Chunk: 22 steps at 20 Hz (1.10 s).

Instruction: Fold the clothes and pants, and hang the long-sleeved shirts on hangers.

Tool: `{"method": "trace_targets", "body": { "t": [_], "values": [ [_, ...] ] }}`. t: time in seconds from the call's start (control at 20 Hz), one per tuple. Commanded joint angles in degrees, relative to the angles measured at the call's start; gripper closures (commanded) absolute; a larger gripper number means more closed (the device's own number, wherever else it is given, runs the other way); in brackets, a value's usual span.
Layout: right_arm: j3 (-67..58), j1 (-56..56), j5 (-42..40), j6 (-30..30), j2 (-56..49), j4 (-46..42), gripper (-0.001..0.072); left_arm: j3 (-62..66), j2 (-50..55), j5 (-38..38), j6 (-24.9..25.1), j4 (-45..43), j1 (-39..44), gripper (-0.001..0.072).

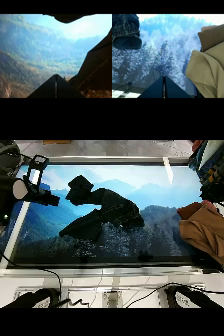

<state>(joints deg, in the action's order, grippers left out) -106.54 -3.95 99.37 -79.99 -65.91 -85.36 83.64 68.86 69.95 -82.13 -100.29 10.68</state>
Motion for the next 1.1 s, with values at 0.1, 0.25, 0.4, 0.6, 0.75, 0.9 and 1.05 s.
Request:
{"method": "trace_targets", "body": {
  "t": [0.1, 0.25, 0.4, 0.6, 0.75, 0.9, 1.05],
  "values": [
    [0.00, 0.07, 0.02, -0.02, 0.00, 0.00, 0.0684, 0.02, 0.02, -0.02, 0.02, 0.00, -0.07, 0.0684],
    [0.00, 0.07, 0.00, -0.02, 0.00, 0.02, 0.0684, 0.02, 0.02, -0.02, 0.02, 0.00, -0.07, 0.0685],
    [0.00, 0.07, -3.80, -0.02, 0.00, 0.04, 0.0683, 0.02, 0.02, -0.02, 0.02, 0.00, -0.07, 0.0685],
    [0.35, 0.02, -16.22, 0.81, -0.83, -0.81, 0.0684, 0.02, 0.02, -0.02, 0.02, 0.00, -0.07, 0.0685],
    [8.39, -0.07, -17.33, 5.44, -2.12, -2.51, 0.0684, 0.02, 0.02, -0.02, 0.02, 0.00, -0.07, 0.0685],
    [26.38, -2.51, -20.76, 10.29, -2.23, -0.63, 0.0685, 0.02, 0.02, -0.02, 0.00, 0.00, -0.07, 0.0685],
    [45.57, -6.32, -29.94, 15.67, -2.23, 15.26, 0.0685, 0.02, 0.02, -0.02, 0.00, 0.00, -0.07, 0.0684]
  ]
}}
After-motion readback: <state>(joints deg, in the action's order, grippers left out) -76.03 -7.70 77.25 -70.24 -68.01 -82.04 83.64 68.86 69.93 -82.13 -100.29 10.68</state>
